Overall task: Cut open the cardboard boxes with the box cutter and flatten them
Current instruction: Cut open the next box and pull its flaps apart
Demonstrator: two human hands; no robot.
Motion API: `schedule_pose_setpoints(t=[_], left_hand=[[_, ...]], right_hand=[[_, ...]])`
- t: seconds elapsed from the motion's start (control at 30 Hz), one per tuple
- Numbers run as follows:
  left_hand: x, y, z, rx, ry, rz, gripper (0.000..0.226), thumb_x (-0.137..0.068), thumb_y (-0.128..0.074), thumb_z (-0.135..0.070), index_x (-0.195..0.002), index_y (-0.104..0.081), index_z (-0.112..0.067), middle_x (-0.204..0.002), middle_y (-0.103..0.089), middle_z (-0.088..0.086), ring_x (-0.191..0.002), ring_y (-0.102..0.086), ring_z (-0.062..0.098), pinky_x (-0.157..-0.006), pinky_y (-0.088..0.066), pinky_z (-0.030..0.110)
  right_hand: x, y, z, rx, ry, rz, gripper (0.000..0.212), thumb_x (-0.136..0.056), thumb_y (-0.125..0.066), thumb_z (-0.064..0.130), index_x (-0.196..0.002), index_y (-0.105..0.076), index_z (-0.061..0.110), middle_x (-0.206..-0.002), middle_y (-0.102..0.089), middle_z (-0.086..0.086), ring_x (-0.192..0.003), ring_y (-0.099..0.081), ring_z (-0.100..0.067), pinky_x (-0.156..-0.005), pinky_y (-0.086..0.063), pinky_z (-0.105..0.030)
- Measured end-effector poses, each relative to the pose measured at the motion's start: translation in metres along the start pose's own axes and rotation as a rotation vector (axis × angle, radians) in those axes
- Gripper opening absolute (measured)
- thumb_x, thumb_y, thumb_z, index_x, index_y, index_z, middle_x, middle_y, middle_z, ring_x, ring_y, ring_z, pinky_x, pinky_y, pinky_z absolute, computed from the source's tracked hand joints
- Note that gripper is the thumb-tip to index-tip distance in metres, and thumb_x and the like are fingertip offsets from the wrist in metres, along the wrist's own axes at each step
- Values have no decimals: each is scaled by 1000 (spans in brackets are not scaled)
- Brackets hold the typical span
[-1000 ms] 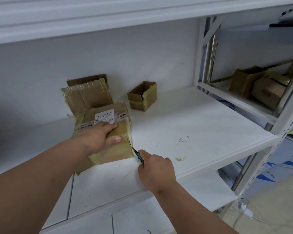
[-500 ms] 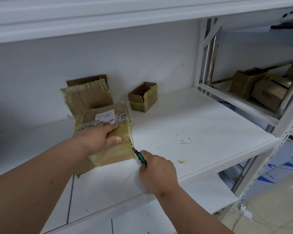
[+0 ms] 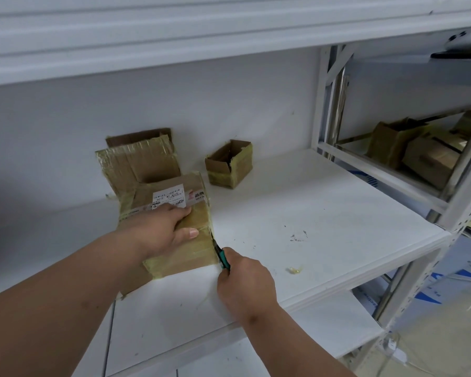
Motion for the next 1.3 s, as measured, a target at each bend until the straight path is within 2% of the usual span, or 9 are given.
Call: schedule_pose_setpoints(t=[0.13, 0.27, 0.43, 0.5, 0.63, 0.93, 1.13, 1.2, 1.3], left_hand=[[1, 1, -2, -25, 0, -9, 71, -90, -30, -73, -153, -20, -40, -160, -24, -4, -143, -29, 25, -111, -35, 41], [0, 0, -1, -29, 1, -6, 72, -89, -30, -74, -152, -20, -40, -160, -23, -4, -143, -29, 26, -111, -36, 41], [-1, -1, -1, -20, 3, -4, 72, -89, -31, -74, -152, -20, -40, -160, -22, -4, -143, -28, 27, -112, -34, 41], [-1, -1, 0, -21, 4, -10, 73, -88, -30, -75, -152, -21, -41, -160, -23, -4, -143, -29, 28, -112, -33, 41], [-2, 0, 1, -8, 0, -10, 74, -88, -30, -76, -152, -21, -41, -159, -24, -4, -142, -30, 28, -111, -33, 39], [-1, -1, 4, -11, -4, -5, 74, -88, -30, -76, -152, -20, -41, -160, -23, -4, -143, -28, 28, -113, -32, 40], [-1, 2, 6, 0, -24, 0, 73, -89, -32, -73, -153, -22, -39, -160, -23, -5, -144, -27, 25, -115, -30, 39], [-2, 3, 7, 1, -30, 3, 73, -89, -33, -73, -153, -22, -39, -161, -22, -5, -145, -26, 24, -115, -29, 39], [-3, 3, 8, 13, -35, -1, 74, -88, -34, -73, -153, -23, -39, -161, -21, -4, -145, -25, 23, -115, -29, 37]], right_hand=[[-1, -4, 6, 10, -5, 43, 11, -84, -41, 11, -90, -40, 20, -65, -42, 4, -55, -38, -16, -47, -28, -29], [-2, -3, 6, 81, 8, 41, 11, -84, -41, 12, -92, -41, 19, -65, -42, 3, -62, -44, -25, -57, -31, -32], [-2, -1, 8, 133, 7, 60, 8, -83, -41, 13, -89, -40, 18, -65, -40, 3, -54, -35, -16, -64, -27, -35], [1, -3, 7, 153, -5, 97, 6, -82, -41, 13, -84, -40, 19, -65, -41, 4, -56, -37, -18, -67, -29, -35], [4, -8, -2, 165, -70, 200, 15, -79, -41, 13, -69, -34, 21, -68, -41, 5, -65, -42, -24, -73, -31, -34], [0, -8, -11, 141, -153, 311, 13, -75, -43, 12, -67, -37, 20, -68, -44, 4, -72, -47, -26, -73, -35, -30], [0, 5, -28, -60, -216, 160, 9, -76, -43, 13, -68, -42, 17, -66, -47, 4, -60, -45, -21, -53, -32, -25], [-3, 11, -31, -149, -194, 109, 8, -78, -43, 12, -75, -49, 14, -65, -48, 4, -59, -45, -21, -54, -33, -26], [-4, 11, -17, -183, -52, 102, 10, -81, -45, 11, -83, -54, 14, -63, -46, 4, -61, -44, -22, -56, -34, -29]])
Point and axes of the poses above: each hand's wrist, its own x-axis away from the middle knuckle, its own y-axis out of the back of the hand, z = x × y, the point moved 7 cm from there along -x, towards the middle knuckle
